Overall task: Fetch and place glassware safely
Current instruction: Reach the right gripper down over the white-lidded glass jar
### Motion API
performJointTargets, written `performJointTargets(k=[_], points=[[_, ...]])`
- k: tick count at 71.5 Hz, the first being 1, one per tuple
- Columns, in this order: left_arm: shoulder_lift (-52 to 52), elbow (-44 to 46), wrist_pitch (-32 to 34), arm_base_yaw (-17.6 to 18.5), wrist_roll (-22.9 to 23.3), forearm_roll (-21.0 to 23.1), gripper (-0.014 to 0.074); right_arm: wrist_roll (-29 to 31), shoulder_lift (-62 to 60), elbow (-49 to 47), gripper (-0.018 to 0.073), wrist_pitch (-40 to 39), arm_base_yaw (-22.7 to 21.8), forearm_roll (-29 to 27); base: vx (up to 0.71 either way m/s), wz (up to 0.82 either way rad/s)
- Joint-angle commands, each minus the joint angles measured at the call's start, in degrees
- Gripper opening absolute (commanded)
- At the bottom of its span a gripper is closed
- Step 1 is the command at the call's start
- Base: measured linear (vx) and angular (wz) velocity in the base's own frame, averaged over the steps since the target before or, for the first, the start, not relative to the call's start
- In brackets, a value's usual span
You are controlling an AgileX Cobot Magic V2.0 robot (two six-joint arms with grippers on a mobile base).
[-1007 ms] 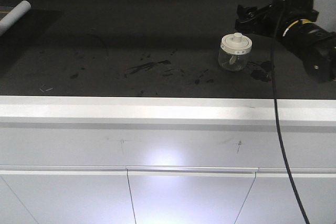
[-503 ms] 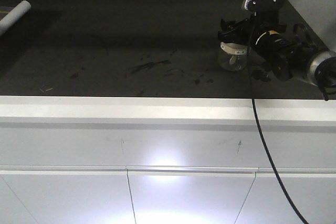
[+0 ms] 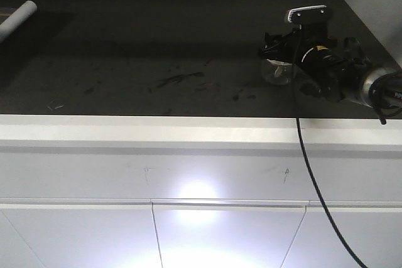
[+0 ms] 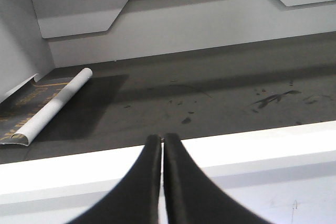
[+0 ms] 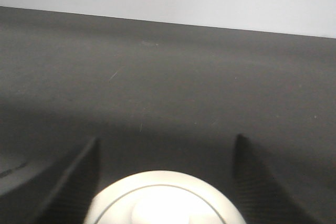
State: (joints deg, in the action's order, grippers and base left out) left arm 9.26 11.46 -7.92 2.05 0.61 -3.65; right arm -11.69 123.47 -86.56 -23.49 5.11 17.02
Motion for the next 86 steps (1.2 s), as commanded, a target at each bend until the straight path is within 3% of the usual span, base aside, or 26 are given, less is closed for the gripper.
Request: performJointTargets(k=[1, 18, 70, 86], points=[[0.75, 1.65, 3.99, -0.04, 0.52, 0.35, -0.0007, 0.63, -3.41, -1.82, 0.0349, -4.3, -0.2, 0.19, 0.0, 0.0], [0.75, 1.65, 3.99, -0.04, 0.52, 0.35, -0.0007, 0.63, -3.06, -1.56, -0.0015, -2.98, -0.2, 0.19, 0.0, 0.0], [0.75, 1.65, 3.99, -0.04, 0.52, 0.35, -0.0007, -0.05, -12.87, -1.51, -0.0008, -1.89, 0.0, 0.19, 0.0, 0.0], [0.75, 1.65, 3.99, -0.04, 0.52, 0.35, -0.0007, -2.38, -16.93, -1.51, -0.0008, 0.65, 4.67, 0.97, 0.0, 0.0]])
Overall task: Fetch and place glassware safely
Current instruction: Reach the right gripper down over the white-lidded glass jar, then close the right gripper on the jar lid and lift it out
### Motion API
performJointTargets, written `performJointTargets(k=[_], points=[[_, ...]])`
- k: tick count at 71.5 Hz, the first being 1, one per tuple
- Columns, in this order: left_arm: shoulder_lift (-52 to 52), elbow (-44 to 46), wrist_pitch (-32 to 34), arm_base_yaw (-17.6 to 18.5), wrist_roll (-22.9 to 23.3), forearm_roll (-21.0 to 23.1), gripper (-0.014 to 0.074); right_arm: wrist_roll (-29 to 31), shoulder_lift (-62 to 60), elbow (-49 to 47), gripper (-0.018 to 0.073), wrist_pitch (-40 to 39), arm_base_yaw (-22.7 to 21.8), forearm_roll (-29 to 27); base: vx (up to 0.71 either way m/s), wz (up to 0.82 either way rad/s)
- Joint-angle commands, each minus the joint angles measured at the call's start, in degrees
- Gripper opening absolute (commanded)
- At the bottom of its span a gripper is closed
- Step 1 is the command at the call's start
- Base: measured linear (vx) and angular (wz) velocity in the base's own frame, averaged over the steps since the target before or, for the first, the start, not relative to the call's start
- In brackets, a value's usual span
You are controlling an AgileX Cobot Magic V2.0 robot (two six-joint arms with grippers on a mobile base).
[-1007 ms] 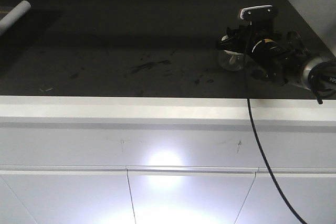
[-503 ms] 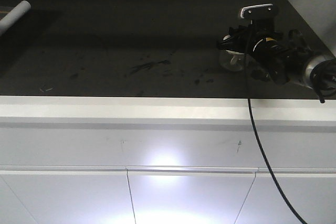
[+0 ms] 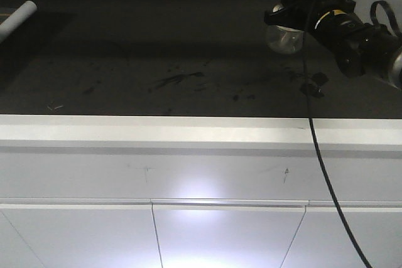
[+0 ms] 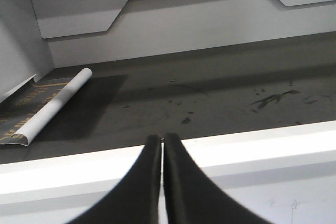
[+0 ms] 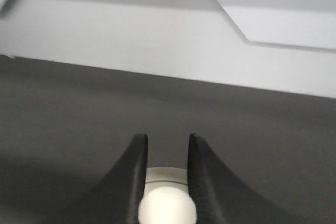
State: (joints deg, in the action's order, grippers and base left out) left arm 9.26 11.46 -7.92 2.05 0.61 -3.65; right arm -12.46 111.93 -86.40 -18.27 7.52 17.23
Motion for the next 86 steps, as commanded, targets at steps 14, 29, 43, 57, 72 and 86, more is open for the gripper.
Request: performJointTargets(k=[14, 29, 43, 57, 72, 86], points=[[0.75, 1.65, 3.99, -0.04, 0.52, 0.35, -0.0007, -2.29, -7.57, -1.53, -0.0008, -0.17, 8.68, 1.95, 0.0, 0.0], [0.75, 1.65, 3.99, -0.04, 0.52, 0.35, -0.0007, -3.03, -10.93, -1.53, -0.0004, 2.37, 13.33, 1.99, 0.0, 0.0], [0.75, 1.65, 3.99, -0.04, 0.52, 0.35, -0.0007, -5.62, -15.61, -1.41, -0.0001, 10.66, 13.45, 3.57, 0.0, 0.0], [0.75, 1.65, 3.99, -0.04, 0.52, 0.35, -0.0007, -5.36, -22.39, 11.17, -0.0001, 0.64, 13.35, 4.4, 0.0, 0.0], [0.75, 1.65, 3.99, -0.04, 0.52, 0.35, -0.0007, -5.97, -30.49, 28.7, -0.0001, -11.84, 13.35, 5.18, 0.0, 0.0], [0.75, 1.65, 3.99, -0.04, 0.52, 0.35, -0.0007, -17.9, -38.32, 37.7, -0.0001, -15.09, 13.35, 20.21, 0.0, 0.0]])
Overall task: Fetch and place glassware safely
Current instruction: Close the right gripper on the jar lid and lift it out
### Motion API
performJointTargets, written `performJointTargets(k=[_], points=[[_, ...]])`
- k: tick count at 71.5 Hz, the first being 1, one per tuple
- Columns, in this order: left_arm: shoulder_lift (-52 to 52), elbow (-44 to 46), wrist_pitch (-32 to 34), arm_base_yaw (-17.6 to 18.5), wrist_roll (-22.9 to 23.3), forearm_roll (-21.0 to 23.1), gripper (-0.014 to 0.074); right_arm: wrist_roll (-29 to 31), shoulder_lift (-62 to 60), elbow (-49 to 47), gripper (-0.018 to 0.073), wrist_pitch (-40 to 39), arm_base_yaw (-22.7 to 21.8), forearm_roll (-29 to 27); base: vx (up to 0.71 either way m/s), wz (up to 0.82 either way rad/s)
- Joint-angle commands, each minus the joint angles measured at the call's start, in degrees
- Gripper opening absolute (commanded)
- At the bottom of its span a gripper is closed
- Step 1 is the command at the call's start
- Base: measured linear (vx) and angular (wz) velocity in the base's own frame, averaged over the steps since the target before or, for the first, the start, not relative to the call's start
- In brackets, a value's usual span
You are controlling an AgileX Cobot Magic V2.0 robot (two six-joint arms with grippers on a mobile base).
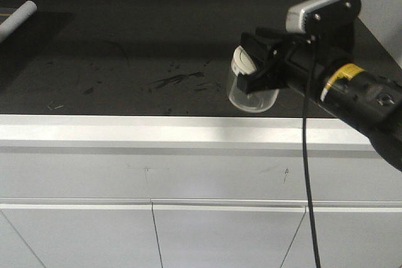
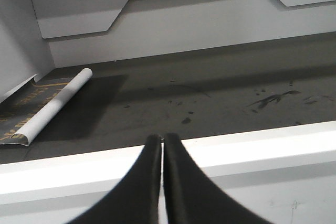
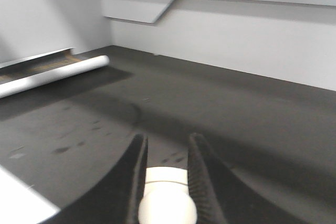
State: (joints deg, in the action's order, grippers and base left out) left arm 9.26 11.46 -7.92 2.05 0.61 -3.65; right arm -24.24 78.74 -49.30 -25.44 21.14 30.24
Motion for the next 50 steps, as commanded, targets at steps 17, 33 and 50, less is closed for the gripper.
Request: performJointTargets(k=[17, 33, 50], points=[[0.75, 1.65, 3.99, -0.04, 0.52, 0.35, -0.0007, -28.97, -11.64, 3.34, -0.0001, -12.18, -0.28, 29.5, 0.0, 0.0], [0.75, 1.65, 3.99, -0.04, 0.52, 0.35, -0.0007, -39.91, -14.29, 3.34, -0.0001, -13.73, 0.1, 40.67, 0.0, 0.0], [0.75, 1.65, 3.99, -0.04, 0.52, 0.35, -0.0007, -40.07, -14.3, 3.34, -0.0001, -7.92, 9.41, 41.95, 0.0, 0.0]])
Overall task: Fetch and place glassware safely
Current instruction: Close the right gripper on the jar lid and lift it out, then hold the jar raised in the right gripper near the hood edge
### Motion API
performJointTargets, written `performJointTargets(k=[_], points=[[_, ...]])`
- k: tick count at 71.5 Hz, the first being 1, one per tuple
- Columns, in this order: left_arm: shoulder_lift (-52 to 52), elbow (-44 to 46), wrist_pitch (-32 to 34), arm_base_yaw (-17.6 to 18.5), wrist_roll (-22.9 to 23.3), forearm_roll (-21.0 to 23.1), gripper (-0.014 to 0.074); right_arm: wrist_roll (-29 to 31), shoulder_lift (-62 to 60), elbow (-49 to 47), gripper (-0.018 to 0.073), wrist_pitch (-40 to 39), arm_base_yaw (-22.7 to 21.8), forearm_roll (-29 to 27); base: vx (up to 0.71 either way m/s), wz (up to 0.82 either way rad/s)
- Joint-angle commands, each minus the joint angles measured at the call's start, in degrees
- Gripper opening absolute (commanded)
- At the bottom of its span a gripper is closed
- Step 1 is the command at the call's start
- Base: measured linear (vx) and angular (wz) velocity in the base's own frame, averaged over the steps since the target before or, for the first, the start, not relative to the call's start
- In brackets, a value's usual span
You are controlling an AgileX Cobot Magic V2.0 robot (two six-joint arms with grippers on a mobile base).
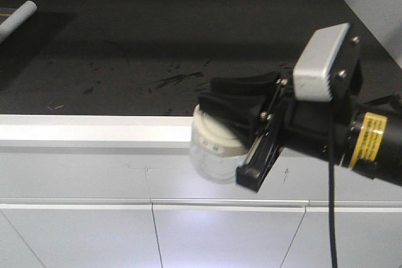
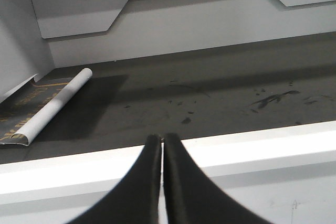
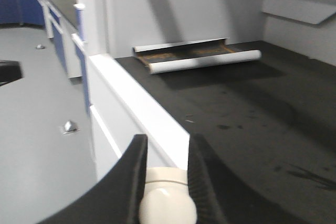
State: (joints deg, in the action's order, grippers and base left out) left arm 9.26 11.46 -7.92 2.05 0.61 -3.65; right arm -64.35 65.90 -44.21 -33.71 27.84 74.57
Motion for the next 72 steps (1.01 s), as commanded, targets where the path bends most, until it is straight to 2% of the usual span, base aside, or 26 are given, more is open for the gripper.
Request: performJointTargets(k=[1, 13, 19, 72], points=[[0.75, 1.65, 3.99, -0.04, 0.52, 0.35, -0.0007, 0.04, -1.45, -1.74, -0.0001, 0.51, 3.16, -2.38, 0.0, 0.0], [0.75, 1.65, 3.99, -0.04, 0.52, 0.35, -0.0007, -0.95, -1.45, -1.74, -0.0001, 1.11, 8.02, -2.38, 0.0, 0.0], [0.75, 1.65, 3.99, -0.04, 0.52, 0.35, -0.0007, -1.29, -1.45, -1.74, -0.0001, 1.49, 9.04, -2.38, 0.0, 0.0], [0.75, 1.65, 3.99, -0.04, 0.52, 0.35, -0.0007, -1.26, -1.45, -1.74, -0.0001, 1.24, 9.11, -2.32, 0.0, 0.0]])
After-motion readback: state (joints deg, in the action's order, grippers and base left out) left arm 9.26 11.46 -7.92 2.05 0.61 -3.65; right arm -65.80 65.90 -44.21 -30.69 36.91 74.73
